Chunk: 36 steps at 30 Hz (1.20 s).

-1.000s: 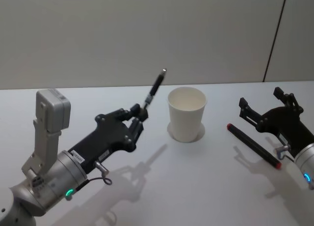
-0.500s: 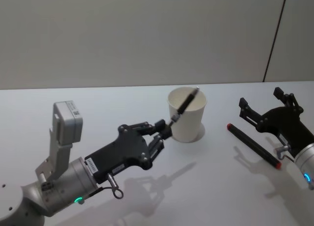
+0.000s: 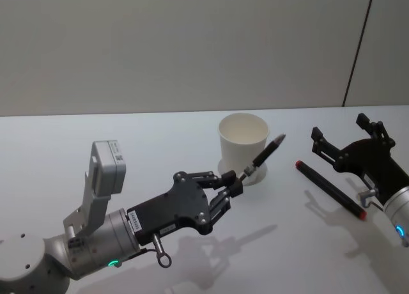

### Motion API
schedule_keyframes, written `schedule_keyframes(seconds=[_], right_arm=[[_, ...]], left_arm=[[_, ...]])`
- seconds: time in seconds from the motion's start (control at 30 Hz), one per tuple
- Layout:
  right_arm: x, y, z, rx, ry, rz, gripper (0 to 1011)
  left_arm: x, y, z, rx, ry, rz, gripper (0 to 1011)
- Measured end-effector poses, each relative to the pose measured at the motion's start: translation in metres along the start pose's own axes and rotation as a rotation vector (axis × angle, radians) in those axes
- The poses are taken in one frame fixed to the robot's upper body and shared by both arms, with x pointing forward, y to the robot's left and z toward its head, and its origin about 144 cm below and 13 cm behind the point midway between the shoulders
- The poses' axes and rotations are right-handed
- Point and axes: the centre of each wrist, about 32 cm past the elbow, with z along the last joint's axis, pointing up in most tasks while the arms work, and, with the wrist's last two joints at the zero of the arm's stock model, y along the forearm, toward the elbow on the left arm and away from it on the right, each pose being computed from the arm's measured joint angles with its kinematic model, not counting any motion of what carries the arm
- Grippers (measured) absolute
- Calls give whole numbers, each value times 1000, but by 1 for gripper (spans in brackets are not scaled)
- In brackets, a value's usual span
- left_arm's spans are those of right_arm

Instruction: Place the pen into the pen holder.

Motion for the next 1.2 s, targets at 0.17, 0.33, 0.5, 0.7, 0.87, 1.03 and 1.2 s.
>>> schedule_keyframes(seconds=[0.17, 0.33, 0.5, 0.7, 0.87, 1.03, 1.2], right_arm=[[0, 0, 0, 0, 1, 2, 1002], [1, 0, 1, 3, 12, 16, 1002], [3, -3, 3, 8, 37, 51, 1002], [8, -10, 7, 13, 74, 111, 1002], [13, -17, 10, 12, 105, 159, 1002], [20, -27, 14, -3, 143, 216, 1002], [27, -36, 17, -28, 186, 275, 1002]], left_arm=[[1, -2, -1, 1, -1, -16, 159], [2, -3, -2, 3, -1, -30, 159], [2, -4, -3, 4, -2, -36, 158], [3, -4, -4, 5, -2, -43, 158], [3, -5, -4, 5, -2, -46, 159], [3, -5, -4, 5, -3, -48, 158], [3, -5, -4, 5, -2, -50, 158]])
